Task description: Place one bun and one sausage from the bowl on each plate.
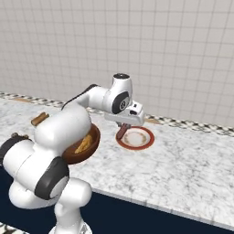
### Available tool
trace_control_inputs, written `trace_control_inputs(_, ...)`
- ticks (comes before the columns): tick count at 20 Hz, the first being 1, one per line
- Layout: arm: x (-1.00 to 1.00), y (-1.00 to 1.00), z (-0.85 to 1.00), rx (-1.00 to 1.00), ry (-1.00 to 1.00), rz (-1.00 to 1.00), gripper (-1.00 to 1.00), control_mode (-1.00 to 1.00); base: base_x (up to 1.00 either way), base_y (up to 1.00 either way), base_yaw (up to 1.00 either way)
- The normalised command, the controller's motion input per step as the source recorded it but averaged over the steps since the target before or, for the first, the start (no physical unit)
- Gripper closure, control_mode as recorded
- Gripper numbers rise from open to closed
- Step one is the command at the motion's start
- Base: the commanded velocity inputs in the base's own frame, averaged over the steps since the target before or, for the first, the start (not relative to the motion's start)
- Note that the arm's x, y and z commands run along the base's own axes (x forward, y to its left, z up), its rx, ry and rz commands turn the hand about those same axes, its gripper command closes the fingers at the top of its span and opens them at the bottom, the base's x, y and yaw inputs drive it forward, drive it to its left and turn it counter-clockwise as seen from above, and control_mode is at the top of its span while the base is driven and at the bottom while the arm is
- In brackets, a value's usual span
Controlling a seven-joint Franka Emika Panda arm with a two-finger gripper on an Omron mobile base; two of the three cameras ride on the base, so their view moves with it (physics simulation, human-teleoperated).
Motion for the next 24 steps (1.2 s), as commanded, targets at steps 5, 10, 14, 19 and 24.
trace_control_inputs(5, 1.00, -0.37, -0.24, 0.02, 0.09, 0.13, 1.00, -1.00, 0.00, 0.00, 0.00)
trace_control_inputs(10, 0.85, -0.44, -0.56, 0.05, 0.19, 0.09, 1.00, -1.00, 0.00, 0.00, 0.00)
trace_control_inputs(14, 0.81, -0.28, -0.58, 0.06, 0.34, 0.02, 1.00, -1.00, 0.00, 0.00, 0.00)
trace_control_inputs(19, 0.25, -0.12, -0.56, 0.03, 0.09, 0.00, 1.00, -1.00, 0.00, 0.00, 0.00)
trace_control_inputs(24, 0.09, -0.10, -0.40, 0.02, 0.00, 0.00, 1.00, -1.00, 0.00, 0.00, 0.00)
